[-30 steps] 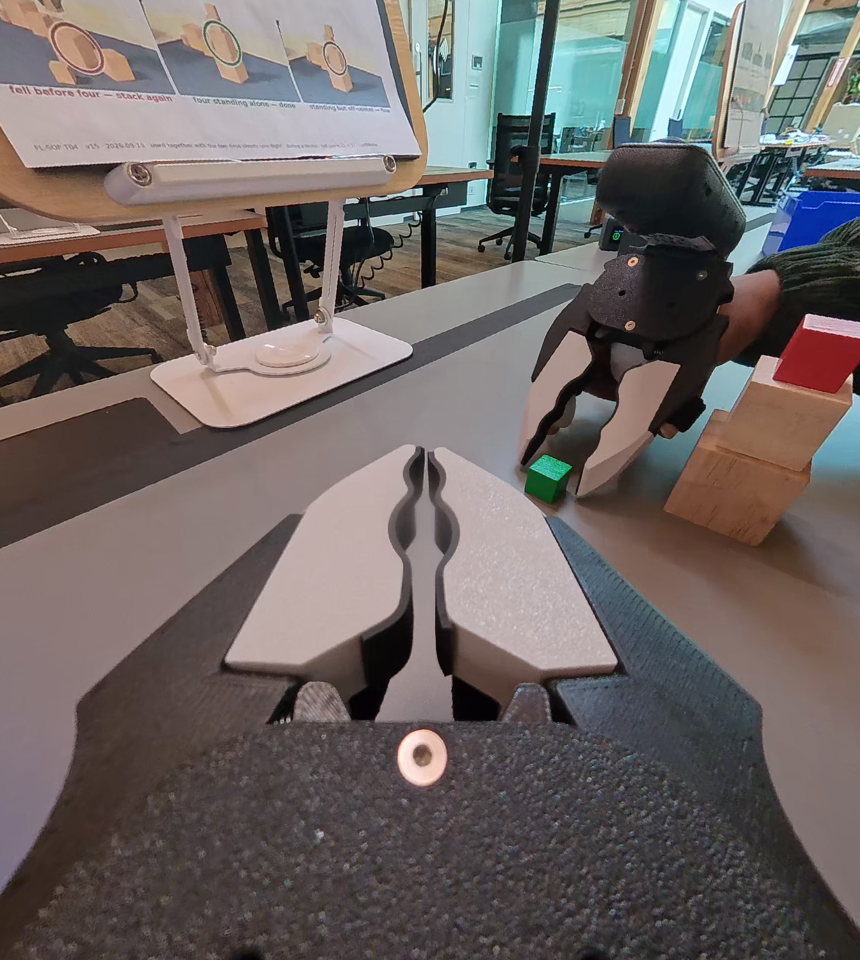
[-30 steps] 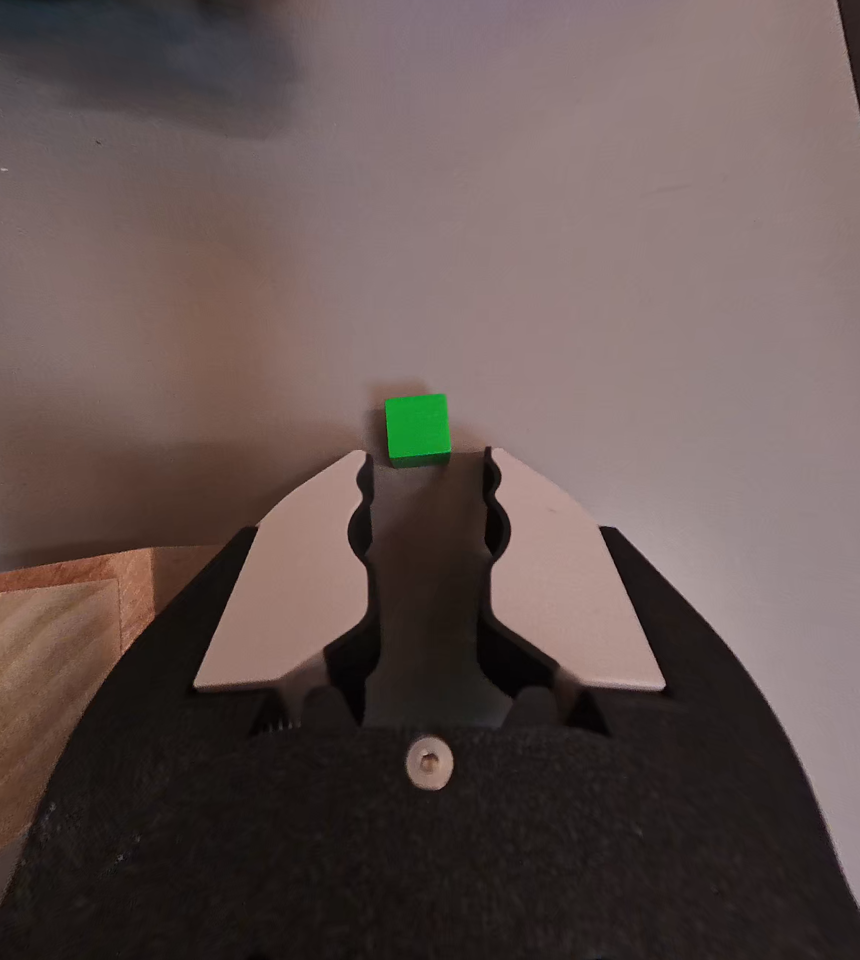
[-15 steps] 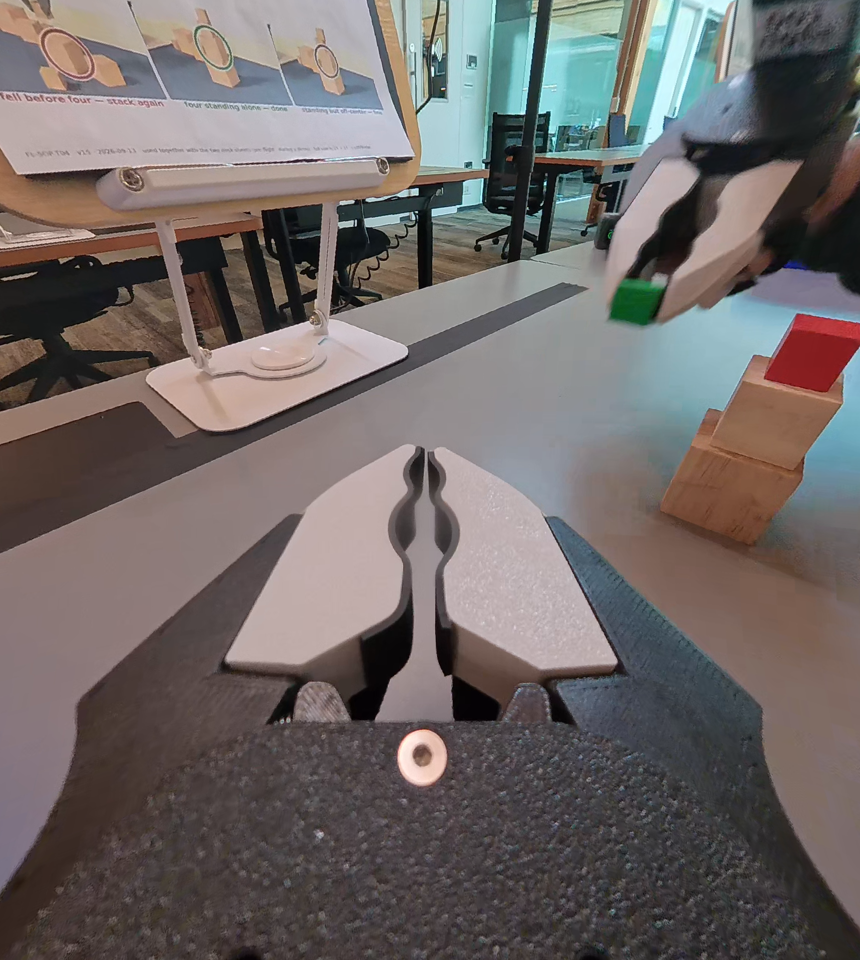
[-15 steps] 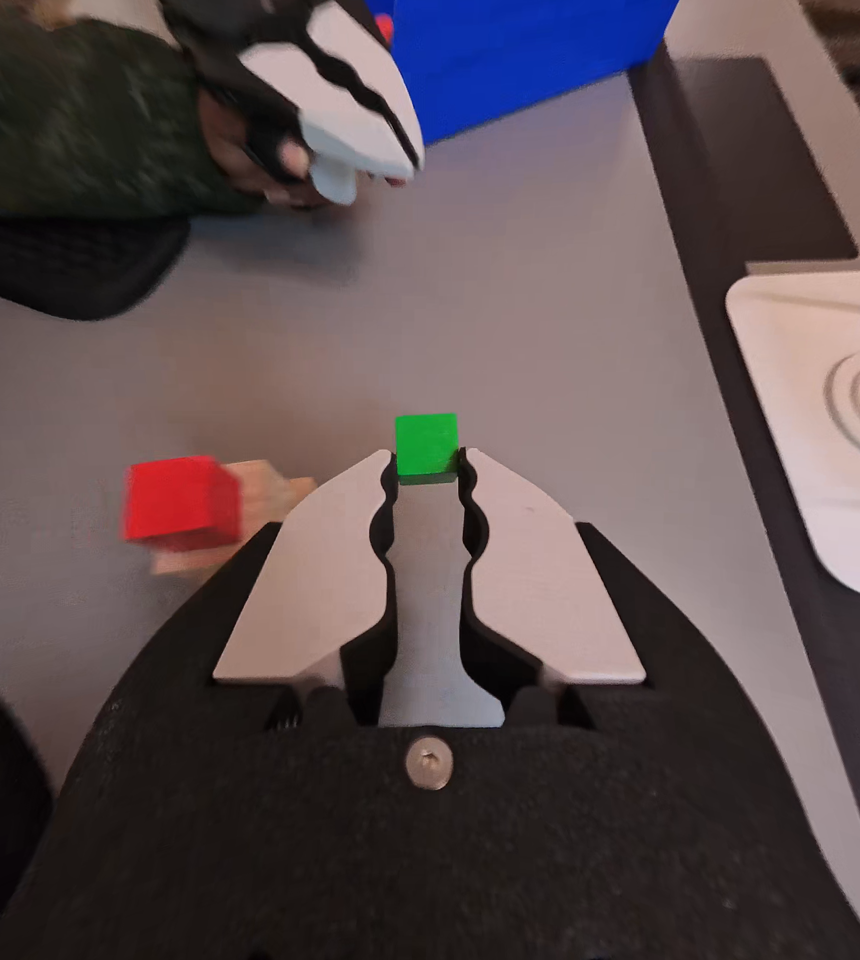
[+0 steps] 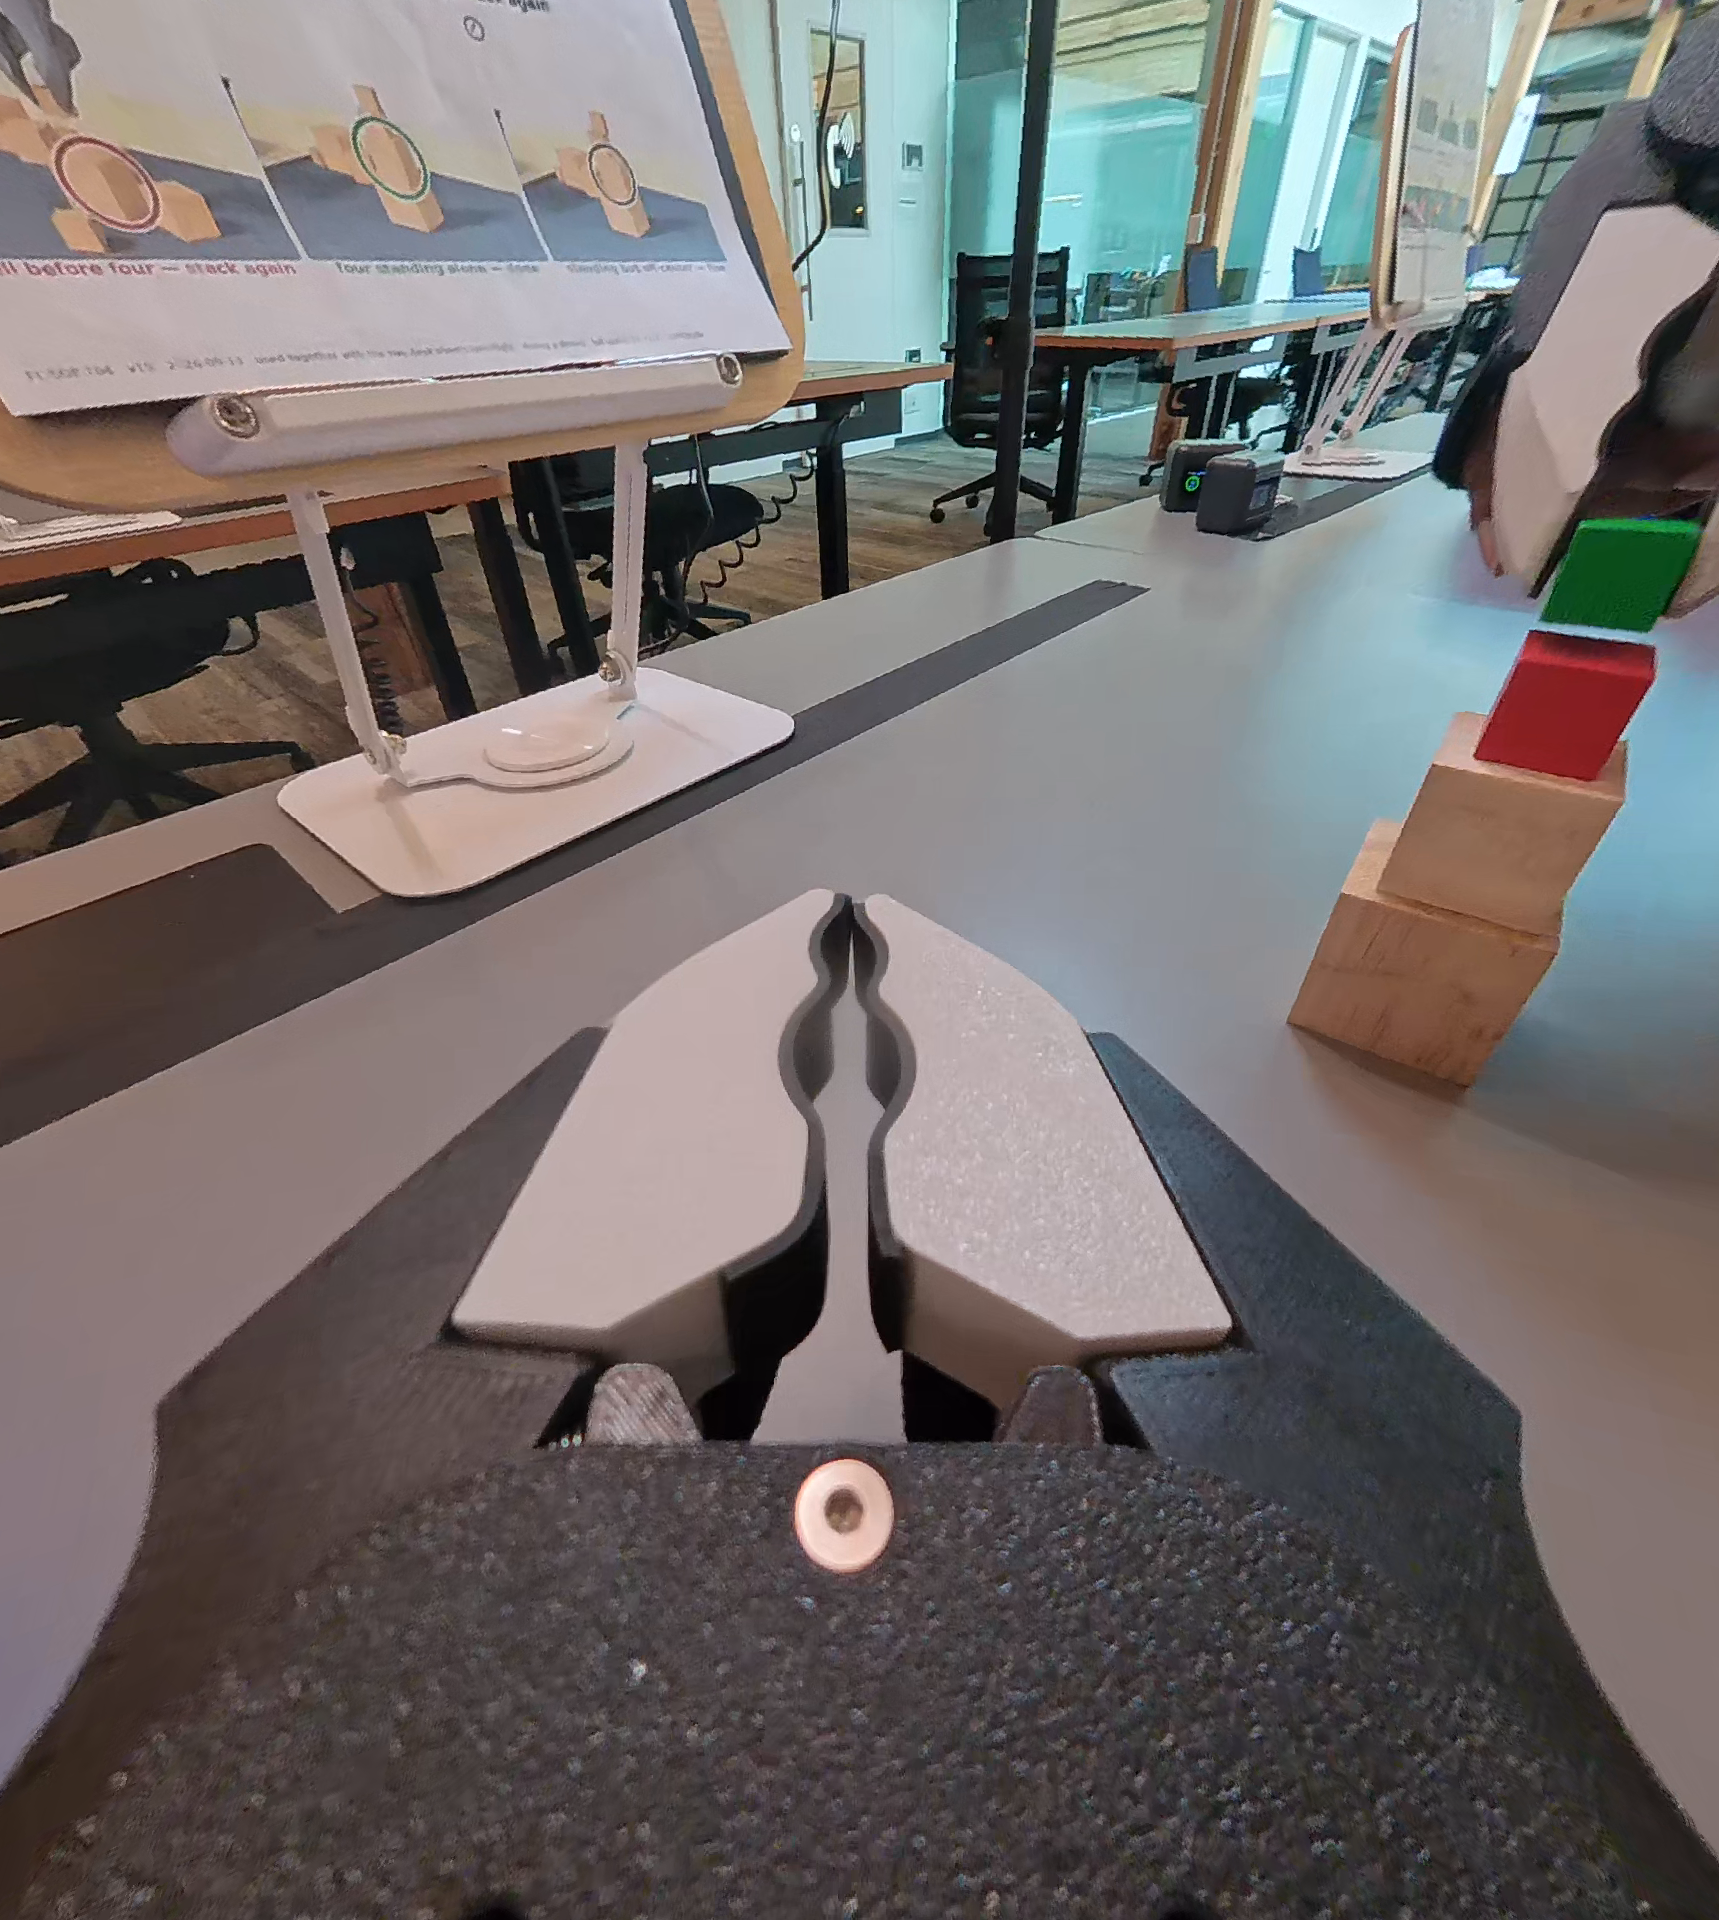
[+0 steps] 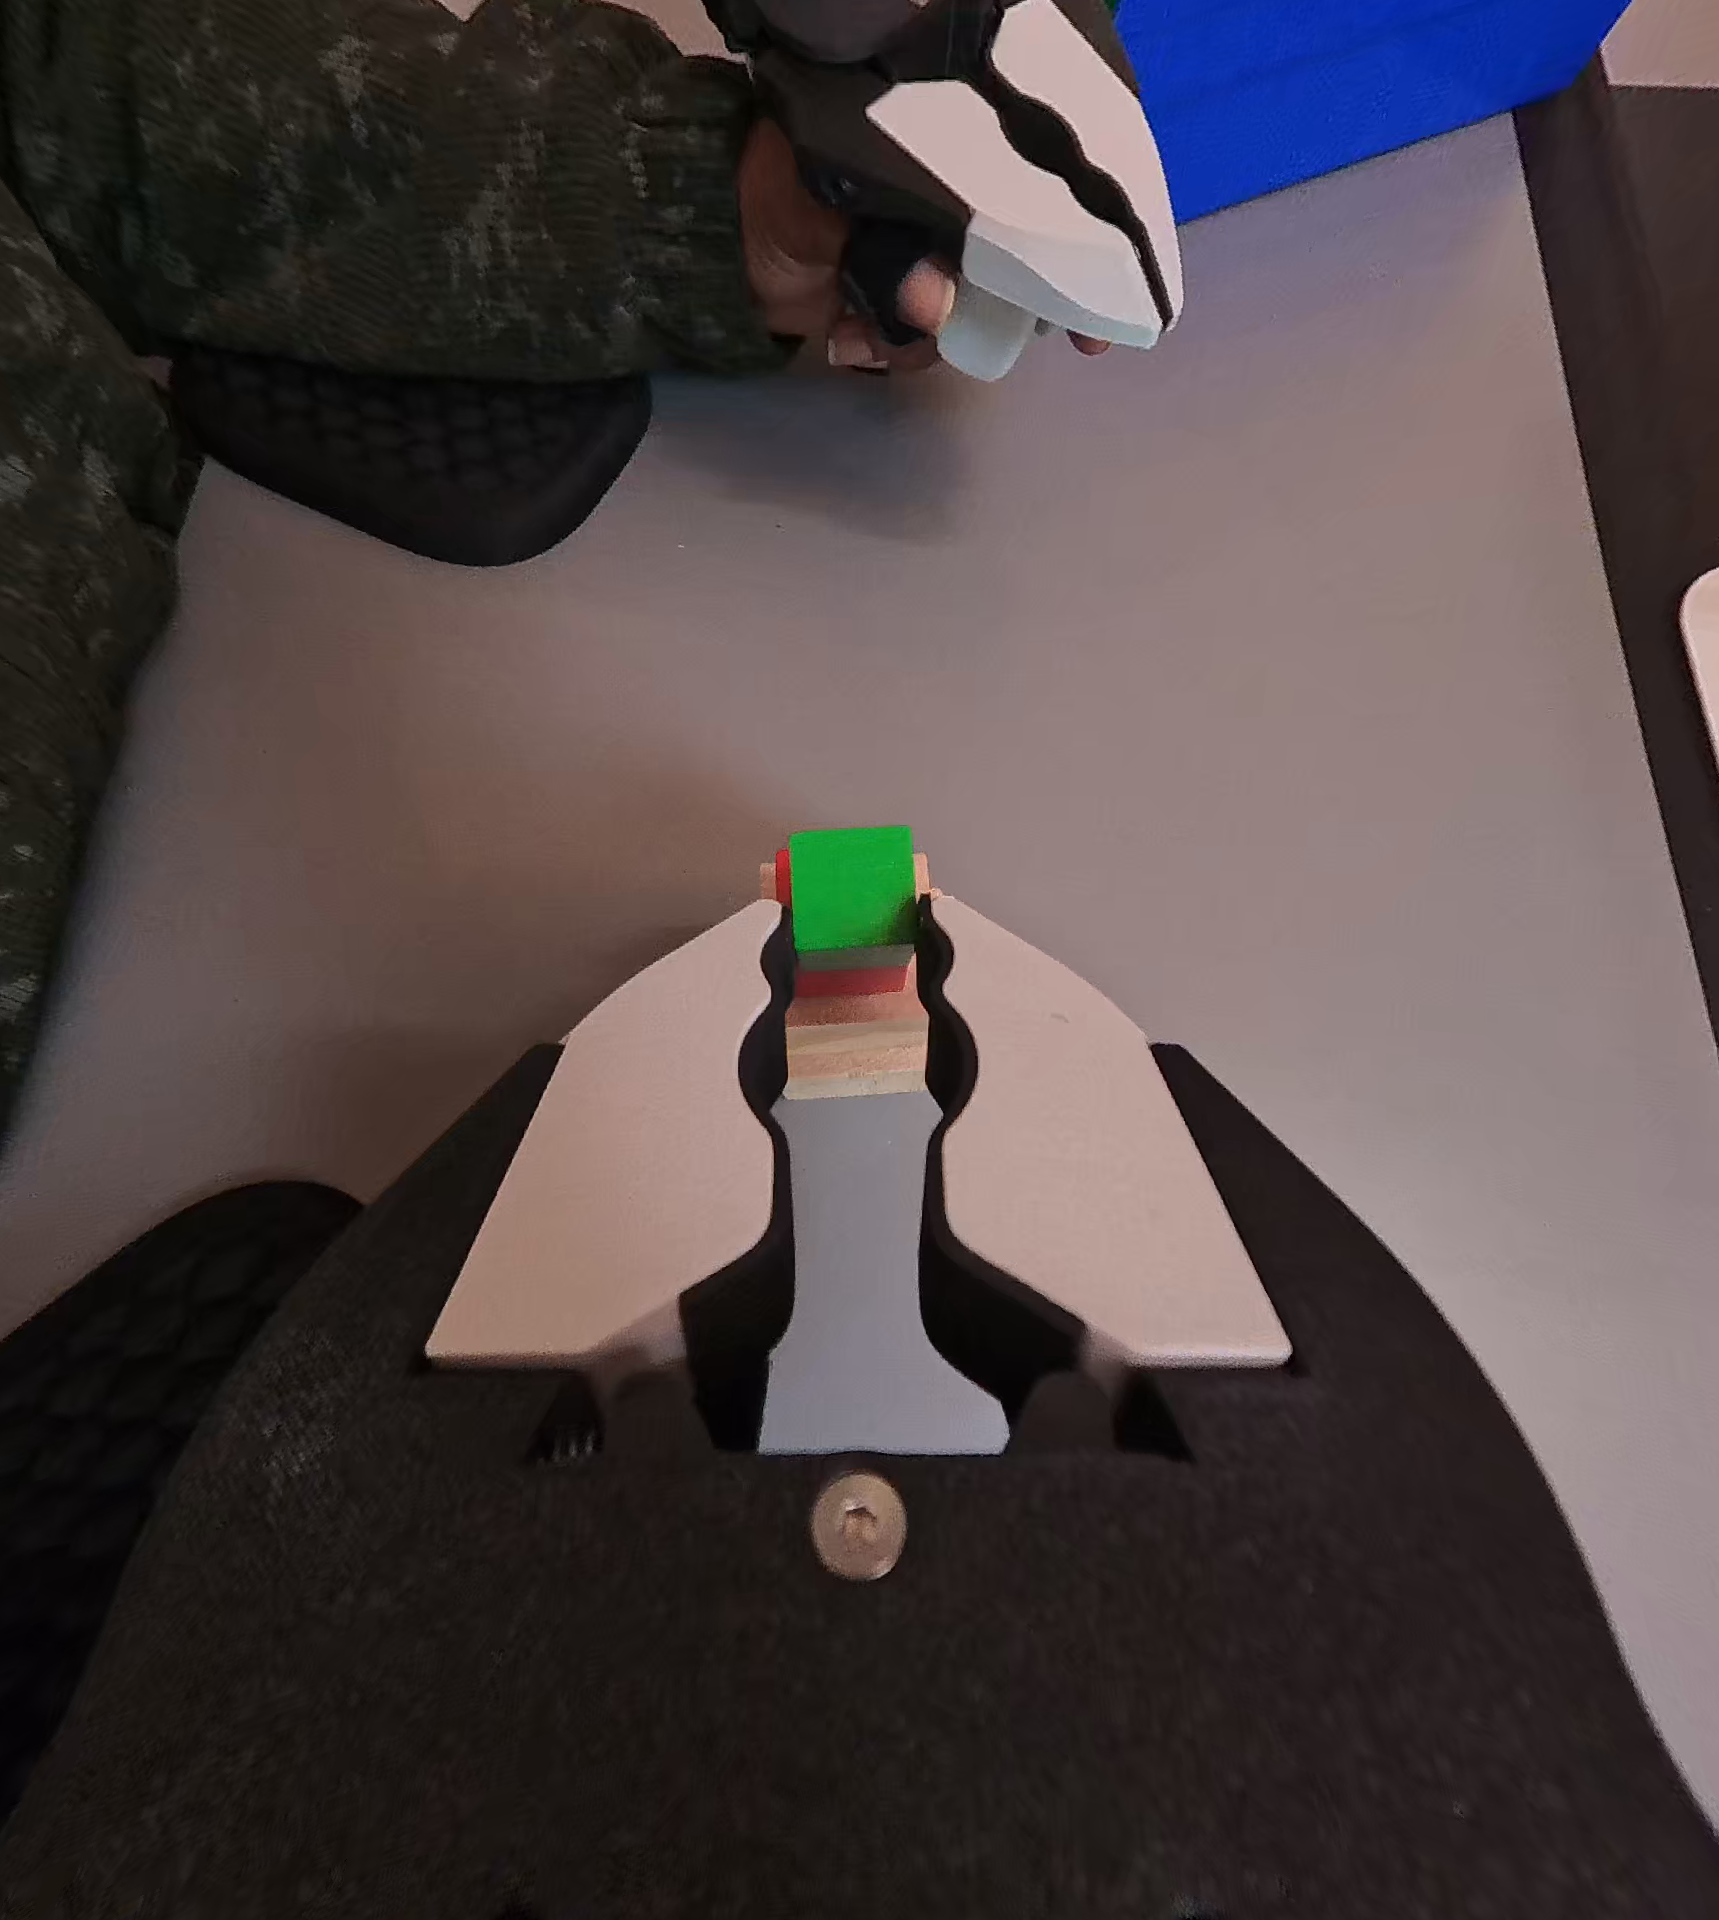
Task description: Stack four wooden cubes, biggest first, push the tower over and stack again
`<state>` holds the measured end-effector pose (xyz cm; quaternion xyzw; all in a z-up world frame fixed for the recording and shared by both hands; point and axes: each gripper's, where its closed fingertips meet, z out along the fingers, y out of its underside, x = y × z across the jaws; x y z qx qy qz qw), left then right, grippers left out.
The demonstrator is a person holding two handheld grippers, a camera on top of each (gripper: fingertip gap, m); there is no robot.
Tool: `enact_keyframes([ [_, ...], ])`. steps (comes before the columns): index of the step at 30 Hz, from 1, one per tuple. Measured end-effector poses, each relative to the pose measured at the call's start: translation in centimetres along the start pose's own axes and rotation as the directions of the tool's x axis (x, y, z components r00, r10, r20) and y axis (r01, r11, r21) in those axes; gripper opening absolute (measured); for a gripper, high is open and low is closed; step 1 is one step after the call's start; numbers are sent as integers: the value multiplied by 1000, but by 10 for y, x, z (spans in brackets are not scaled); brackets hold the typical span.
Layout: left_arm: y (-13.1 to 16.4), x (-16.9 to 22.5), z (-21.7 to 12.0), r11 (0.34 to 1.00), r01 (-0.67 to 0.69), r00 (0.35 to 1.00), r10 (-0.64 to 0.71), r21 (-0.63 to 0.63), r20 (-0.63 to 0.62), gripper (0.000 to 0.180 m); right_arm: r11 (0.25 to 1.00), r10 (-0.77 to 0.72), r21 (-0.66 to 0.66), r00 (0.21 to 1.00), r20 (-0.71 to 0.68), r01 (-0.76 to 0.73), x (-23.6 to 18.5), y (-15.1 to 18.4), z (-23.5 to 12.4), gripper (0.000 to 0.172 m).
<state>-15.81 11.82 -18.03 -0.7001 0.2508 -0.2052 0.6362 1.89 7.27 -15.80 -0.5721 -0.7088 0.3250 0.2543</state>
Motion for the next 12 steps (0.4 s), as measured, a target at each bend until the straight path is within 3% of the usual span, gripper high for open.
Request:
enact_keyframes([
  [12,-14,11,-6,993,81,991,-70,89,-115,0,998,-24,-56,999,-29,22,-1,1,5,22],
])
